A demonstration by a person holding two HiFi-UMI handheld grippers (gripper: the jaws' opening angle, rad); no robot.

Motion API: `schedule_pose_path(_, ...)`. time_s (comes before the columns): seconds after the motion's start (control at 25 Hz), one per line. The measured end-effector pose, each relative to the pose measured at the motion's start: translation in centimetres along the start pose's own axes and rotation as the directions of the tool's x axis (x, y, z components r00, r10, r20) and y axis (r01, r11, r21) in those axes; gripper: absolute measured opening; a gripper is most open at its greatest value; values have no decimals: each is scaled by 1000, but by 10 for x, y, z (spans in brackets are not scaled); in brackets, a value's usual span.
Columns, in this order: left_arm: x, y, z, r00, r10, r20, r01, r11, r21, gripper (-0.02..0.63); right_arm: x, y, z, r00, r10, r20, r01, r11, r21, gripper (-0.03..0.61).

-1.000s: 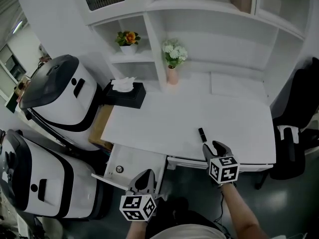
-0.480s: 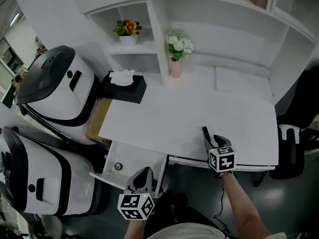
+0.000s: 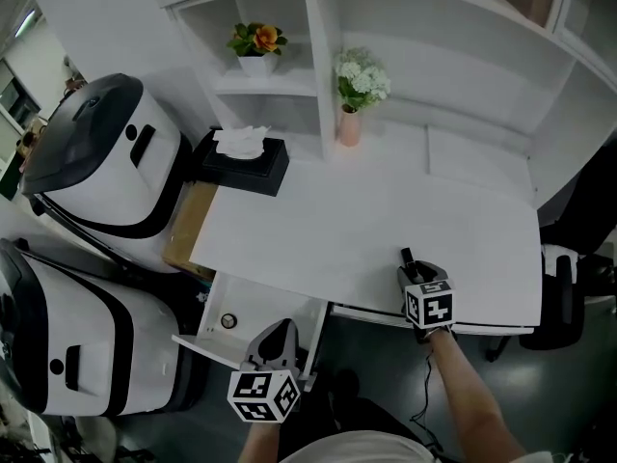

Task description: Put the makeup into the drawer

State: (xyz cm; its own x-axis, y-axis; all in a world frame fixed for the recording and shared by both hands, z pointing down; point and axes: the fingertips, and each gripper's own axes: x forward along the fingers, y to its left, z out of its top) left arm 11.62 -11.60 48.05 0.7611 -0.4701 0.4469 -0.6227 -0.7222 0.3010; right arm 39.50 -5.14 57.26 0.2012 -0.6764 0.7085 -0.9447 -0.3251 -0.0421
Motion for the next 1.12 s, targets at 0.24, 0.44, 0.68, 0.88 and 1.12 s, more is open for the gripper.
schedule_pose_path(0.24, -1, 16, 4, 1000, 10, 6, -10, 1000, -13, 5, 4, -2, -1, 999, -27, -35, 27, 1000, -3, 148)
schedule_pose_path(0.44, -6, 25, 4, 1000, 16, 9, -16, 1000, -19, 5, 5, 1, -1, 999, -34, -38, 34, 999, 7, 124)
schedule_pose_path(0.68, -14, 26, 2, 1000, 13, 6, -13, 1000, -15, 5, 5, 4, -1, 998, -46, -36, 46, 999, 3, 103)
schedule_pose_path(0.88, -24, 25, 3, 1000, 17, 20, -17, 1000, -9, 5, 0, 4, -2, 997, -77, -24, 76, 997, -20, 100)
schedule_pose_path(1.12, -38, 23, -1, 999, 33, 30, -33, 999, 7, 5, -26, 23, 8, 998, -50, 50, 52, 998, -41, 100)
